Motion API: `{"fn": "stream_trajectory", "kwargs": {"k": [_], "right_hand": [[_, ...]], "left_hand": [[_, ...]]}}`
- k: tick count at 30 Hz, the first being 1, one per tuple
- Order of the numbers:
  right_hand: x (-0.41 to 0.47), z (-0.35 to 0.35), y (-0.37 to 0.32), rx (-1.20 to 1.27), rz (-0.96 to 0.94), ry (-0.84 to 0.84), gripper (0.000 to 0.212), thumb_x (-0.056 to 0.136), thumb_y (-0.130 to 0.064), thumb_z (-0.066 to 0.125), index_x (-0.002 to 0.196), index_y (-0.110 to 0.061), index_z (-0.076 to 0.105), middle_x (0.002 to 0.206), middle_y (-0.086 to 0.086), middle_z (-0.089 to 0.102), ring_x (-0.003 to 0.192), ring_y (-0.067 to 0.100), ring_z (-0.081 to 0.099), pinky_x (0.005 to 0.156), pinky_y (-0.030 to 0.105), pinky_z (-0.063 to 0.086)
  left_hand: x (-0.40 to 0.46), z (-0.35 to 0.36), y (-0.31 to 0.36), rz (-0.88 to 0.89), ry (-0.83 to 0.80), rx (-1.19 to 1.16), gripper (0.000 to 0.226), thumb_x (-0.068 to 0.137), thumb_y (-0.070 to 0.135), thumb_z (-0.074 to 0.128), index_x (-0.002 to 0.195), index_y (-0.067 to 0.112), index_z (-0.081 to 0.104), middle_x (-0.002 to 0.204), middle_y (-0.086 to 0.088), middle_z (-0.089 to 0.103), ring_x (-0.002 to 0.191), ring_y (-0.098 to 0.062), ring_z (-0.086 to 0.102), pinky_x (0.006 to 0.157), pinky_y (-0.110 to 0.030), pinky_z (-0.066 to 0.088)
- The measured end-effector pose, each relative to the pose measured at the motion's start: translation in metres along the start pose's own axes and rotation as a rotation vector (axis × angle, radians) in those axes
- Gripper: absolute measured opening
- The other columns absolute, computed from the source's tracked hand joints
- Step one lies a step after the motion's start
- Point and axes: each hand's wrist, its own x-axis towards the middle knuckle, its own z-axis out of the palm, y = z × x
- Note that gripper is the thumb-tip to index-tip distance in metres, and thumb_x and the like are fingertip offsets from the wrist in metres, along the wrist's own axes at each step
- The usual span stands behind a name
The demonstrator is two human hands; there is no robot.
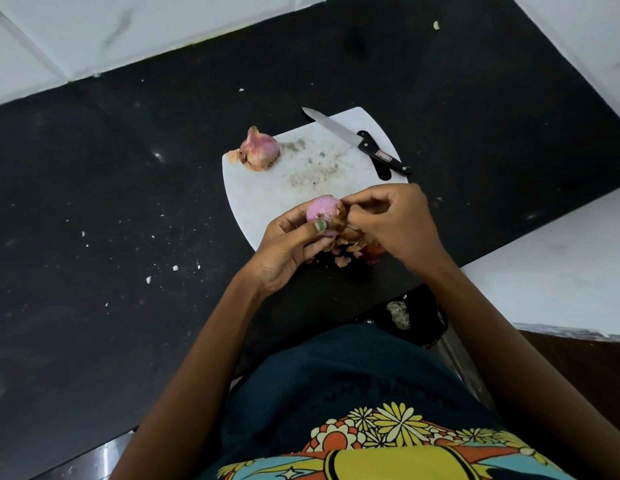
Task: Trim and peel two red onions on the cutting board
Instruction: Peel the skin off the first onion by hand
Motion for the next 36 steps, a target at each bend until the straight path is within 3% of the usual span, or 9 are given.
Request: {"fn": "stream_trajectory", "kwargs": {"k": [6,10,16,21,24,29,32,34,36], "right_hand": [[-0.002,0.002,0.003,0.168,0.058,0.027,0.006,0.087,-0.016,0.067,0.090,-0.013,0.072,0.075,0.002,0.072,0.068,0.018,0.071,0.070,0.038,0.061],[-0.008,0.008,0.000,0.132,0.016,0.039,0.020,0.080,-0.025,0.077,0.092,-0.011,0.070,0.079,-0.001,0.073,0.067,0.008,0.070,0.064,0.022,0.057],[-0.012,0.022,0.001,0.051,-0.066,0.181,0.004,0.084,-0.017,0.070,0.087,-0.014,0.068,0.090,-0.003,0.067,0.080,0.004,0.064,0.073,0.019,0.053],[-0.005,0.020,0.007,0.076,0.006,0.163,0.002,0.092,-0.014,0.060,0.092,-0.013,0.062,0.084,-0.013,0.061,0.072,-0.009,0.058,0.063,0.007,0.046],[0.002,0.016,0.016,0.024,0.036,0.186,0.005,0.093,-0.013,0.058,0.093,-0.009,0.062,0.081,-0.013,0.059,0.070,-0.007,0.056,0.061,0.004,0.042],[0.007,0.009,0.034,-0.180,0.057,0.195,0.005,0.090,-0.010,0.061,0.086,-0.012,0.062,0.077,-0.006,0.060,0.067,-0.003,0.054,0.057,0.002,0.039],[0.008,0.004,0.040,-0.308,0.064,0.095,0.014,0.090,-0.004,0.057,0.092,-0.007,0.071,0.090,0.004,0.069,0.080,0.010,0.062,0.070,0.011,0.044],[0.007,0.003,0.038,-0.360,0.047,0.052,0.021,0.091,-0.003,0.053,0.097,-0.006,0.072,0.100,0.007,0.069,0.092,0.017,0.063,0.080,0.020,0.045],[0.005,0.001,0.029,-0.325,0.026,0.062,0.019,0.094,-0.012,0.054,0.098,-0.009,0.071,0.102,0.007,0.064,0.089,0.015,0.060,0.077,0.015,0.044]], "left_hand": [[0.002,0.000,0.001,0.014,0.017,-0.037,0.040,0.072,0.004,0.068,0.112,0.010,0.061,0.106,-0.008,0.065,0.087,-0.014,0.070,0.081,-0.024,0.057],[0.003,-0.001,0.001,0.050,0.009,-0.008,0.042,0.075,0.001,0.071,0.115,0.008,0.060,0.118,-0.010,0.060,0.093,-0.015,0.068,0.084,-0.026,0.057],[0.003,0.002,0.000,0.106,0.038,0.037,0.040,0.074,0.000,0.069,0.112,0.010,0.061,0.122,-0.011,0.059,0.100,-0.021,0.065,0.085,-0.029,0.056],[0.001,0.002,0.001,0.066,-0.006,0.019,0.035,0.079,-0.006,0.066,0.110,0.011,0.062,0.113,-0.009,0.060,0.090,-0.015,0.069,0.074,-0.022,0.057],[0.000,0.003,0.000,0.007,-0.061,-0.017,0.042,0.074,-0.001,0.065,0.114,0.011,0.060,0.105,-0.009,0.065,0.086,-0.017,0.070,0.072,-0.021,0.057],[0.001,-0.001,0.002,-0.049,-0.158,-0.112,0.073,0.056,0.017,0.090,0.120,0.006,0.057,0.107,-0.012,0.067,0.094,-0.022,0.070,0.080,-0.032,0.058],[0.000,-0.002,0.004,-0.022,-0.098,-0.043,0.040,0.074,0.009,0.072,0.112,0.010,0.061,0.095,-0.003,0.073,0.089,-0.015,0.071,0.079,-0.027,0.058],[0.000,-0.002,0.003,-0.006,-0.053,-0.012,0.032,0.077,0.008,0.063,0.109,0.013,0.062,0.090,0.001,0.073,0.087,-0.013,0.071,0.080,-0.025,0.056],[0.001,-0.004,0.001,0.006,-0.027,0.007,0.031,0.077,0.008,0.065,0.107,0.014,0.064,0.092,0.000,0.072,0.088,-0.014,0.070,0.079,-0.024,0.056]]}}
